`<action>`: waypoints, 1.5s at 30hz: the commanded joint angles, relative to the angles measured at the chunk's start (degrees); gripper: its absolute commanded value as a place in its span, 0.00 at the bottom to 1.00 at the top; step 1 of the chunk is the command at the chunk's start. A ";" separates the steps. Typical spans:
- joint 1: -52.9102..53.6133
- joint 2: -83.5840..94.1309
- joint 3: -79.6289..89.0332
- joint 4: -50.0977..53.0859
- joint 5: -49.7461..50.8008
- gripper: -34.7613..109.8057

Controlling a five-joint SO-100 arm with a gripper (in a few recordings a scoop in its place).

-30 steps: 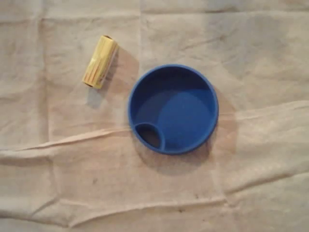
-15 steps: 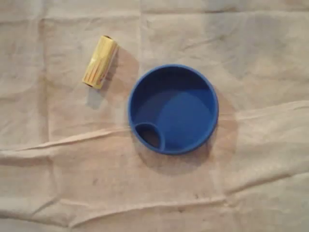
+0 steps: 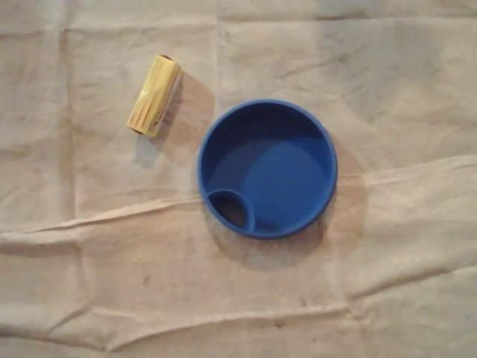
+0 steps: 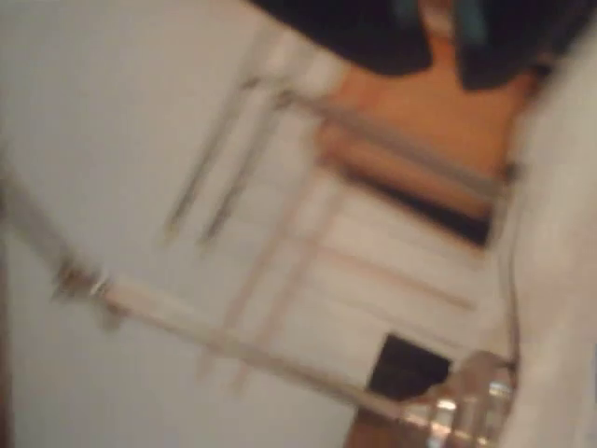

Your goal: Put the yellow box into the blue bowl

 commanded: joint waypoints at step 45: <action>42.71 -81.21 -24.43 -18.46 -75.32 0.24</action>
